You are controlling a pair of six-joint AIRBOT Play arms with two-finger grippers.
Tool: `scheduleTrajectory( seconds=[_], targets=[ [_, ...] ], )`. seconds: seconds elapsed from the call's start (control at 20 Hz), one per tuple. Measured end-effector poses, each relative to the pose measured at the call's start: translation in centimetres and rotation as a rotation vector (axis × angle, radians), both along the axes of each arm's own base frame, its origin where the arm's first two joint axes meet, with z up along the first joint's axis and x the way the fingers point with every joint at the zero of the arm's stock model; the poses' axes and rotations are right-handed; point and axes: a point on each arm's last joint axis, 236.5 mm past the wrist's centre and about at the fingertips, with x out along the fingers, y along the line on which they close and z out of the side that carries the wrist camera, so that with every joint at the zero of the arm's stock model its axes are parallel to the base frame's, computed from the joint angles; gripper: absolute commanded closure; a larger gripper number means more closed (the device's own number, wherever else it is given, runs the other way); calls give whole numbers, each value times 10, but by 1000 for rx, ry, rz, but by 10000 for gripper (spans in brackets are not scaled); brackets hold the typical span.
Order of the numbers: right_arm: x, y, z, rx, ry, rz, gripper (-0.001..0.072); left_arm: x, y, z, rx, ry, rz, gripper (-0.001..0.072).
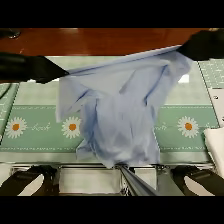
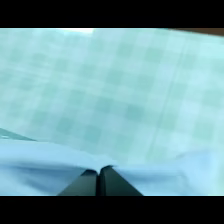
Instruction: Fold the shirts.
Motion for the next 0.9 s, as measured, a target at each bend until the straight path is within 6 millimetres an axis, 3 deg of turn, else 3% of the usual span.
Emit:
scheduleTrajectory(
  seconds=[0.2,0.4,0.45,0.5,0.55,0.7,0.9],
  targets=[
    [70,7,-73,36,97,-44,695,72,5,-75,-7,71,119,685],
    [115,11,-132,136,187,-90,694,123,10,-150,3,155,213,679],
    [121,10,-145,148,207,-100,625,129,9,-167,0,181,224,571],
    [127,10,-157,154,222,-109,244,134,8,-182,-1,207,234,184],
    [132,7,-167,154,234,-118,79,136,8,-196,6,231,238,1],
    [132,6,-190,142,285,-105,79,142,13,-212,-20,286,261,4],
    [101,-53,-213,-23,414,-136,80,149,62,-210,-47,349,316,4]
  ],
)
